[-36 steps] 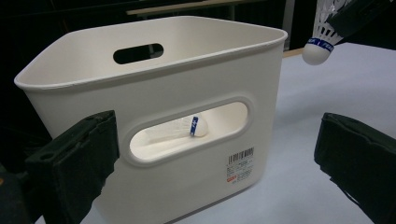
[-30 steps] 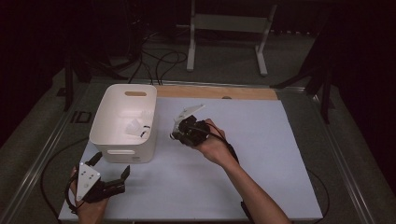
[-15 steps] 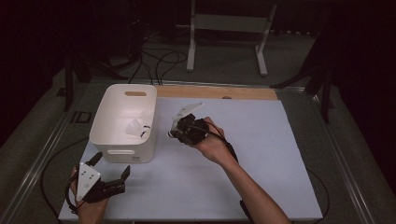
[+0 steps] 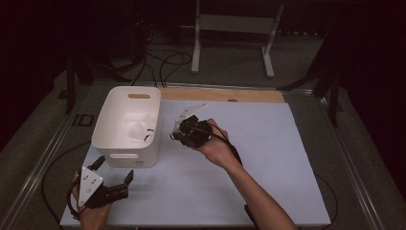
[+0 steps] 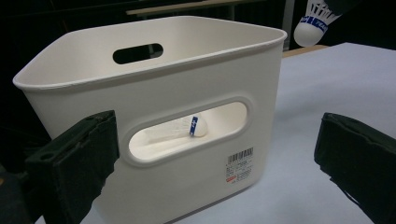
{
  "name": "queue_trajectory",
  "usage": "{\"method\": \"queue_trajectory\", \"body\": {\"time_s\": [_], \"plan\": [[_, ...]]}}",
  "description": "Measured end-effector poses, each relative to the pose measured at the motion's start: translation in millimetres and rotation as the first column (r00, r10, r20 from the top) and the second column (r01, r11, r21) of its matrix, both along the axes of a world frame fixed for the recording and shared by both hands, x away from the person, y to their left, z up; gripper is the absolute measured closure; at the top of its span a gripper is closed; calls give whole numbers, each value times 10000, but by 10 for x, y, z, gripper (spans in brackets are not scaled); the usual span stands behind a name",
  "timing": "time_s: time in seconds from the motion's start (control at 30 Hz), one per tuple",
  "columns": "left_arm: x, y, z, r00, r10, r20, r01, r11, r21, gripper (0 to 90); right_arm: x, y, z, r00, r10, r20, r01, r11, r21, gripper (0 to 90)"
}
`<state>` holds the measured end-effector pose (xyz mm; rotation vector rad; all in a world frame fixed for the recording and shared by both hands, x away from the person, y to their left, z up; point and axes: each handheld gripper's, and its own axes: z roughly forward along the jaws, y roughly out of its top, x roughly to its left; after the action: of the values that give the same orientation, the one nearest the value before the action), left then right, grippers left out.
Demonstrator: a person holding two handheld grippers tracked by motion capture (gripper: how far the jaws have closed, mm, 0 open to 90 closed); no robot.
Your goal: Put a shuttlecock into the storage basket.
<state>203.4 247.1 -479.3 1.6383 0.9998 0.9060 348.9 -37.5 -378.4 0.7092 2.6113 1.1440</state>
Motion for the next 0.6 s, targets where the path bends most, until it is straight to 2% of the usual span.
{"method": "queue_trajectory", "body": {"time_s": [0.6], "plan": [[-1, 8, 1, 10000, 31, 6, -31, 10000, 1, 5, 34, 32, 109, 9999, -35, 150, 32, 9998, 194, 876]]}}
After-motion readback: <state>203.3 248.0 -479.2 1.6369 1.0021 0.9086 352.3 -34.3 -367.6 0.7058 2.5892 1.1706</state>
